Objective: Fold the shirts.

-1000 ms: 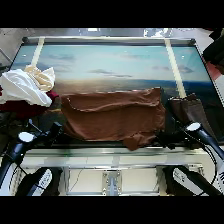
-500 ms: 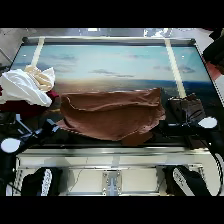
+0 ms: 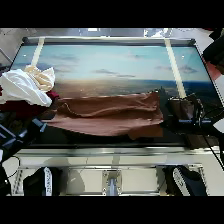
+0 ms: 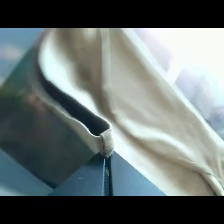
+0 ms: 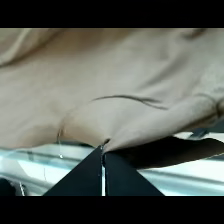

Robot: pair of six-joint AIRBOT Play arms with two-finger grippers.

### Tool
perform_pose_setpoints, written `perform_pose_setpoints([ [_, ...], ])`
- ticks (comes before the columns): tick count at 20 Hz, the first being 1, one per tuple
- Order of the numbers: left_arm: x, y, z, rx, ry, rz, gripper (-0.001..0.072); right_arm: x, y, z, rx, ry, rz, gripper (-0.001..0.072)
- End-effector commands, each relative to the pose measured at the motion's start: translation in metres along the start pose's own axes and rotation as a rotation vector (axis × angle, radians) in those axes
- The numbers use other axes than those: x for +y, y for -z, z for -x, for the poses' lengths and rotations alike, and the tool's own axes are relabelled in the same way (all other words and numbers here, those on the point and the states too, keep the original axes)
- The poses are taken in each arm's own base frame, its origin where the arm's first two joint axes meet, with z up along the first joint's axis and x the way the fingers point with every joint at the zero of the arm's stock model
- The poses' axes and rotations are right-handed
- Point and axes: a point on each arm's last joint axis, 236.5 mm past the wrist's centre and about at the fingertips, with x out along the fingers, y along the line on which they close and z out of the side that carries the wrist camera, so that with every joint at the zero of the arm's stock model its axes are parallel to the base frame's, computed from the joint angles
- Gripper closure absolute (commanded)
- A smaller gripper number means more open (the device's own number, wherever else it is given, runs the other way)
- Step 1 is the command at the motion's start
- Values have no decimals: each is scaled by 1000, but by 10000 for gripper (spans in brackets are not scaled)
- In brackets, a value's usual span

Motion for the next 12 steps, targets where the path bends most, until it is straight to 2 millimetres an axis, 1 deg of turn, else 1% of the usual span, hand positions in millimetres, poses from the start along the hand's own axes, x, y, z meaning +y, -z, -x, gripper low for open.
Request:
perform_pose_setpoints([
  [1, -20, -44, -24, -7, 64, -88, 701, 8, -50, -5, -104, -40, 11, 706],
  [2, -17, -60, -37, -2, 43, -103, 701, 8, -65, -9, -110, -41, 12, 706],
  [4, -15, -77, -65, 61, 10, -144, 702, 7, -96, -15, -122, -45, 12, 705],
  [5, -17, -80, -79, 104, -4, -174, 702, 8, -113, -19, -130, -53, 15, 705],
  [7, -23, -78, -112, 177, -25, -244, 702, 11, -147, -31, -143, -55, 30, 705],
  [9, -30, -73, -144, 212, -32, -288, 702, 17, -175, -52, -149, -49, 57, 705],
  [10, -27, -72, -158, 216, -54, -287, 702, 18, -188, -65, -146, -42, 76, 705],
  [11, -19, -72, -167, 214, -89, -288, 702, 16, -197, -78, -141, -32, 80, 705],
  [12, -8, -74, -174, 210, -133, -290, 702, 8, -206, -92, -134, -10, 84, 705],
])
